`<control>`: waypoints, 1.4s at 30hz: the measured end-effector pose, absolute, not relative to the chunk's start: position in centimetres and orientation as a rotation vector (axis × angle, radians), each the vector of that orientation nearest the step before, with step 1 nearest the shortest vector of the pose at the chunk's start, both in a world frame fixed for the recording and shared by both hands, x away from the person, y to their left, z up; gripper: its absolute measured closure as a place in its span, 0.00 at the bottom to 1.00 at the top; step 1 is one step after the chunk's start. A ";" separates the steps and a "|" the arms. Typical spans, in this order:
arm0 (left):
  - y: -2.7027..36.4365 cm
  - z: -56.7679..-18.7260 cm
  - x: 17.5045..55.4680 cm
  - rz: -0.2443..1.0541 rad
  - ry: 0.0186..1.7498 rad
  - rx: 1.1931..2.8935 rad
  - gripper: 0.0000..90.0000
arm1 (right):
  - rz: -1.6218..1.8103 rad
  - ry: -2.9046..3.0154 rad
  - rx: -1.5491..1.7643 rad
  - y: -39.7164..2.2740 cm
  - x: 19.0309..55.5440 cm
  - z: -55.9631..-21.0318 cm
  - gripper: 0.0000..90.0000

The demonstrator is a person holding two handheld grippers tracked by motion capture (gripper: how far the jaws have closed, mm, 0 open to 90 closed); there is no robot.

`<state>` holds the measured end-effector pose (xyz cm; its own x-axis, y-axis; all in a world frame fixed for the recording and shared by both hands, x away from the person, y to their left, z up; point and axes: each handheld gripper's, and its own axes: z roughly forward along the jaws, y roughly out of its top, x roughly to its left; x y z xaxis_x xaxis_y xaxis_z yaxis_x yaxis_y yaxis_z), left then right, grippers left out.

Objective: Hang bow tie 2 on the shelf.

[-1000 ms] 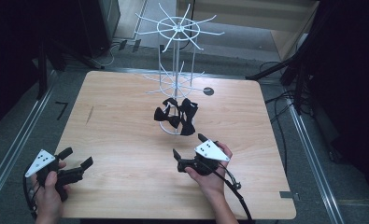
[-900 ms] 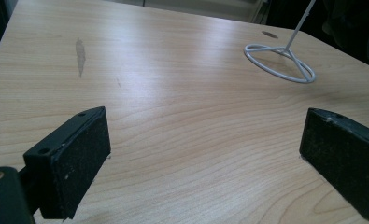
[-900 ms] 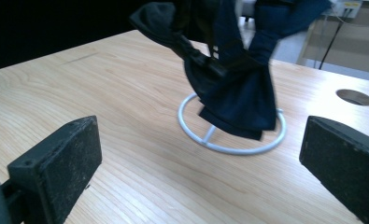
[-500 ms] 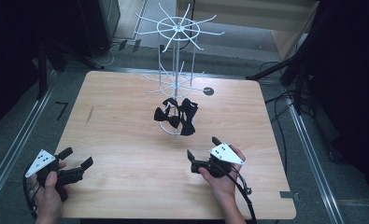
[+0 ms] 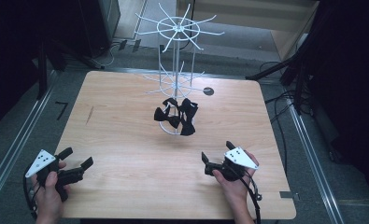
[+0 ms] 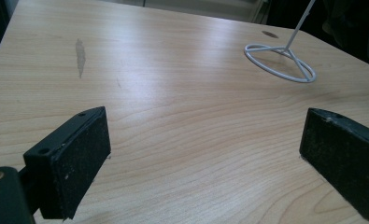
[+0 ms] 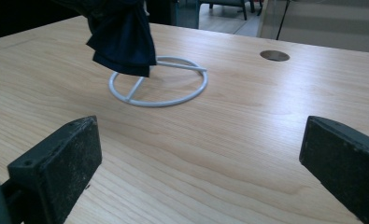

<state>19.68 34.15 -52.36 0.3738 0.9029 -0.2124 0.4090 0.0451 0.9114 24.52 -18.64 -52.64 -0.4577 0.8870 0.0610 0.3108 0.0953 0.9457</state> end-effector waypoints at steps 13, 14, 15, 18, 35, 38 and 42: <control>34.1 -52.4 19.7 0.574 1.214 1.555 0.03 | 1.301 1.813 1.219 -21.5 24.2 -53.3 0.00; 34.1 -52.4 19.7 0.574 1.214 1.555 0.03 | 1.298 1.813 1.227 -21.7 24.1 -53.4 0.00; 34.1 -52.4 19.7 0.574 1.214 1.555 0.03 | 1.293 1.813 1.226 -21.9 24.2 -53.4 0.00; 34.1 -52.4 19.7 0.573 1.216 1.553 0.03 | 1.280 1.808 1.240 -22.6 24.1 -53.6 0.00; 34.2 -52.4 19.6 0.577 1.216 1.552 0.03 | 1.223 1.767 1.315 -26.4 23.6 -54.1 0.00; 34.2 -52.4 19.6 0.577 1.217 1.552 0.03 | 1.216 1.760 1.328 -27.2 23.6 -54.2 0.00; 34.2 -52.4 19.6 0.577 1.217 1.552 0.03 | 1.200 1.759 1.328 -27.9 23.4 -54.2 0.00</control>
